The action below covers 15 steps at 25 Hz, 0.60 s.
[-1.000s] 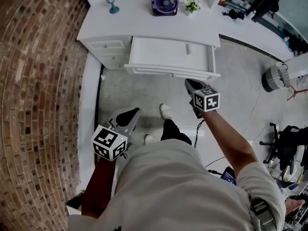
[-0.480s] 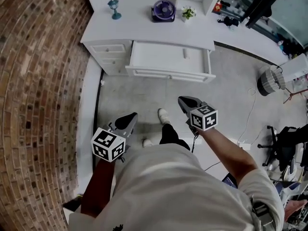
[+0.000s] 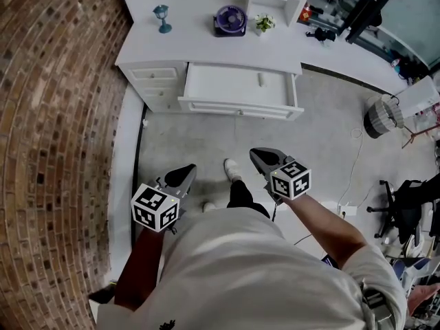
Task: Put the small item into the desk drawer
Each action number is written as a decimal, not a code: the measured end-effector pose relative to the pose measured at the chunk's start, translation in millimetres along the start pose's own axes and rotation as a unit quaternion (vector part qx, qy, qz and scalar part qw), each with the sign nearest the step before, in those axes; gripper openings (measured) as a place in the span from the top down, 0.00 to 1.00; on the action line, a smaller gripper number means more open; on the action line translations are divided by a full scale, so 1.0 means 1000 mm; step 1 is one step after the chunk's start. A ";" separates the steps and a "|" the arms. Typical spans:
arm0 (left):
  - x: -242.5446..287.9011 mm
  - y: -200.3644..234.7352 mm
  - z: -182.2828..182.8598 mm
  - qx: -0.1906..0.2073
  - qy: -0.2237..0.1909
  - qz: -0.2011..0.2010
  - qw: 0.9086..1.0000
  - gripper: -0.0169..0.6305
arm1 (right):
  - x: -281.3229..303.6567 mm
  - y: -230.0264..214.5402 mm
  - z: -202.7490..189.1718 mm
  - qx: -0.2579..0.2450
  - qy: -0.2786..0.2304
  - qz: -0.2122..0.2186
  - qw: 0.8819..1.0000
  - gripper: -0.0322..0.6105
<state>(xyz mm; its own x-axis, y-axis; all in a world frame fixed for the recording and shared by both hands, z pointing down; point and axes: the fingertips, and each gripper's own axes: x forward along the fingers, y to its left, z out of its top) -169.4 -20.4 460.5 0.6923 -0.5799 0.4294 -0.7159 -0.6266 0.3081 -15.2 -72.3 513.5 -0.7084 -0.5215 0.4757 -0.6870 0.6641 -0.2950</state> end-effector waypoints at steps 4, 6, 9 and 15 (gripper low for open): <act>-0.002 0.000 -0.001 0.000 0.001 0.000 1.000 0.96 | 0.000 0.008 0.001 -0.005 0.002 0.006 1.000 0.93; -0.003 0.000 -0.001 -0.001 0.001 0.000 1.000 0.96 | 0.000 0.010 0.002 -0.007 0.003 0.008 1.000 0.93; -0.003 0.000 0.000 0.000 0.000 -0.002 1.000 0.96 | 0.000 0.011 0.004 -0.008 0.003 0.008 1.000 0.93; -0.004 0.002 0.001 0.002 -0.002 -0.001 1.000 0.96 | 0.000 0.012 0.006 -0.015 0.004 0.006 1.000 0.93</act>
<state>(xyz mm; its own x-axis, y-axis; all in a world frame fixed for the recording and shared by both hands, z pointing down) -173.6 -20.2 458.8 0.6937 -0.5815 0.4250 -0.7146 -0.6296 0.3049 -24.5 -67.9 505.6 -0.7149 -0.5100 0.4783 -0.6738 0.6854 -0.2762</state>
